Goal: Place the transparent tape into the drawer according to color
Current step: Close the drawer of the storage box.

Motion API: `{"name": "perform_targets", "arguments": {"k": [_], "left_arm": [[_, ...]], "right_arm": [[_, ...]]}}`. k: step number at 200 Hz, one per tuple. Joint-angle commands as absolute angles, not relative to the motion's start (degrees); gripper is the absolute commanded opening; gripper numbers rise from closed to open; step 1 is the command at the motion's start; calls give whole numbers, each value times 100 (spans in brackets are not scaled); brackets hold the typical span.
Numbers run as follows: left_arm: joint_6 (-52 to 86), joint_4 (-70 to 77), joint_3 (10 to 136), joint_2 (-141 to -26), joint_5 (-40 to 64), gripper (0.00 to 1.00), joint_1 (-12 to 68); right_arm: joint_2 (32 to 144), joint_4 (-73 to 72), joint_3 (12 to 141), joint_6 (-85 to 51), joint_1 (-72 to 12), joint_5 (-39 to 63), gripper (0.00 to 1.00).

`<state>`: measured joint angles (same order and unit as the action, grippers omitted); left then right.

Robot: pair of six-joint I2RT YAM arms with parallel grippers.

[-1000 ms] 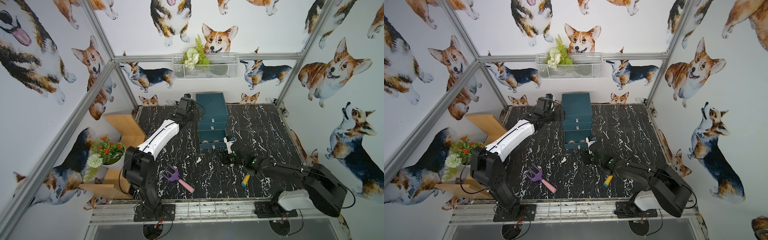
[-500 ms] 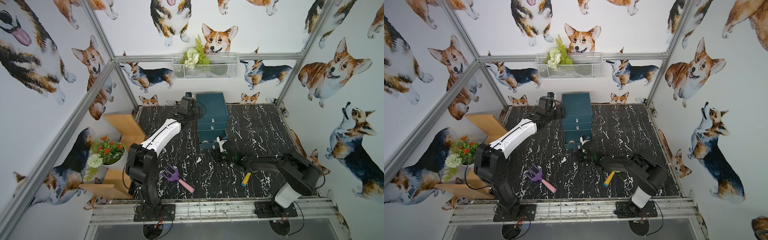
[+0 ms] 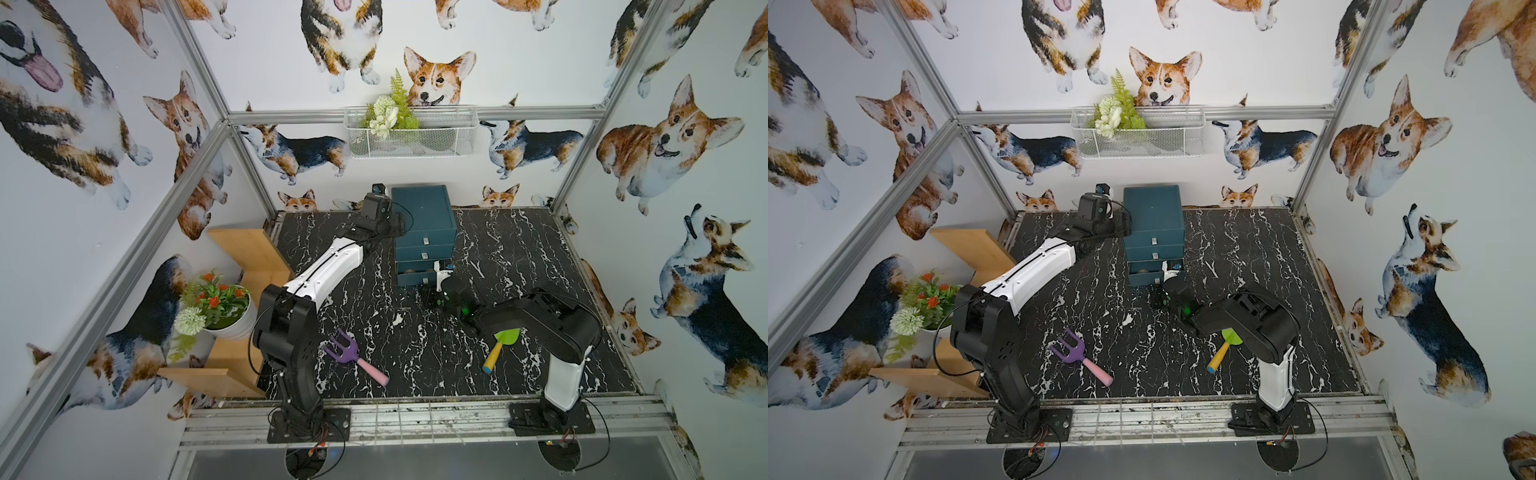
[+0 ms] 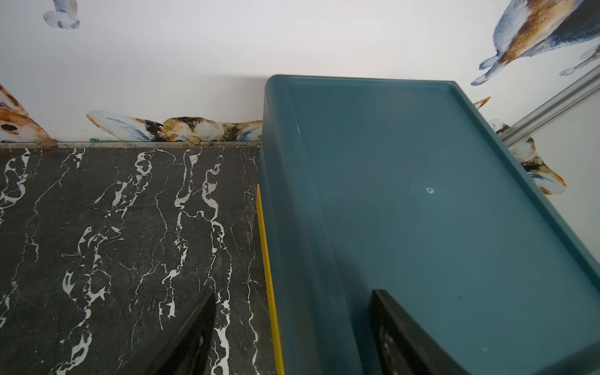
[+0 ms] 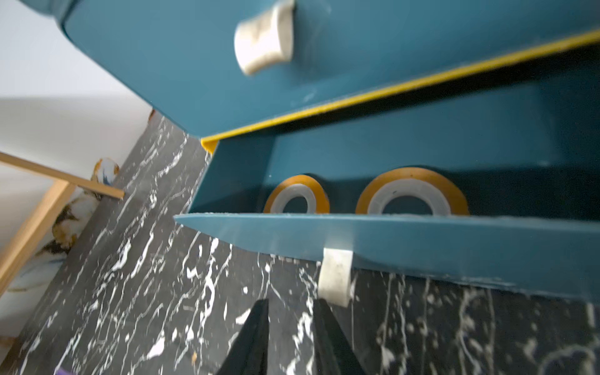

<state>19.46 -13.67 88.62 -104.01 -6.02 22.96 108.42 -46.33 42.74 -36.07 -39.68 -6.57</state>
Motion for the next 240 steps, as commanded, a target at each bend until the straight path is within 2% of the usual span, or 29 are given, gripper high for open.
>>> {"name": "perform_targets", "arguments": {"k": [1,134,240], "left_arm": [[1724,-2232,8793,-10504,-714,79,2285],[1715,-2205,8695,-10650,-633,79,2285],[1731,-2197,8692,-10661,-598,79,2285]], "right_arm": [[11028,-5539,4391,-3668,-3931,-956,29],[11810,-6445,4829,-3899,-3885,-1428,29],[11899,-6370,4671,-3992,-4087,-1467,29]]}}
